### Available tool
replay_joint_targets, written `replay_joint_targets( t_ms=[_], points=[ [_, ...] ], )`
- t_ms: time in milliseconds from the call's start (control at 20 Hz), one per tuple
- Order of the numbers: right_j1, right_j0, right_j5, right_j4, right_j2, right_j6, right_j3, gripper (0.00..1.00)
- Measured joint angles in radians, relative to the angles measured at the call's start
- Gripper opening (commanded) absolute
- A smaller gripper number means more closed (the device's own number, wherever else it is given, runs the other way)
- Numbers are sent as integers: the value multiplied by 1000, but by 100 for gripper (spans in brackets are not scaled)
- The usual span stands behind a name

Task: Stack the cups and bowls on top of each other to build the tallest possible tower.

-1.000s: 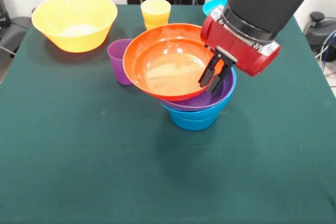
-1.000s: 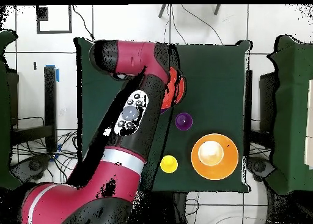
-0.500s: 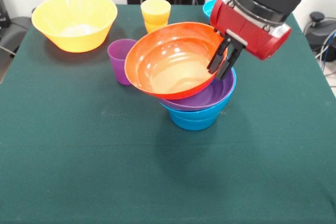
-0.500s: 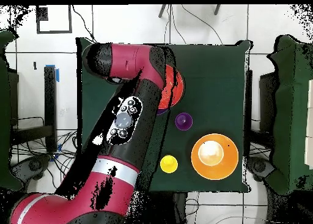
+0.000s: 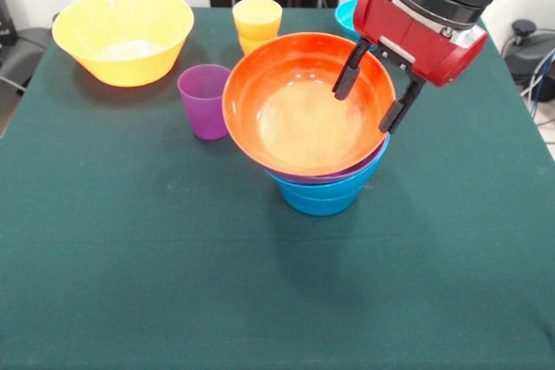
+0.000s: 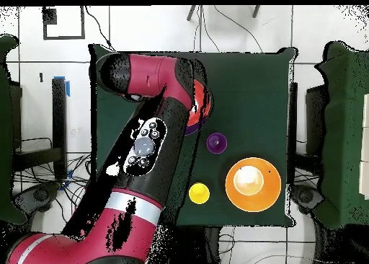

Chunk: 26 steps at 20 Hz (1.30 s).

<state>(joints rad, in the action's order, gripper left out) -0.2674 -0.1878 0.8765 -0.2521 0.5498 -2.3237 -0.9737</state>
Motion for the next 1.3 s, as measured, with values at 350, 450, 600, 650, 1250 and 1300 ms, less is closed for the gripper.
replay_joint_targets(
  t_ms=[350, 450, 600, 650, 1250, 1300],
  points=[
    [0, -3, -68, 0, 0, 0, -15, 100],
    [0, -3, -77, 0, 0, 0, -16, 100],
    [0, -3, -80, 0, 0, 0, -17, 100],
    [-1, -3, -80, 0, 0, 0, -18, 100],
    [-106, -3, -48, 1, 0, 0, -67, 100],
    [-121, -3, -38, 1, 0, 0, -68, 100]
  ],
)
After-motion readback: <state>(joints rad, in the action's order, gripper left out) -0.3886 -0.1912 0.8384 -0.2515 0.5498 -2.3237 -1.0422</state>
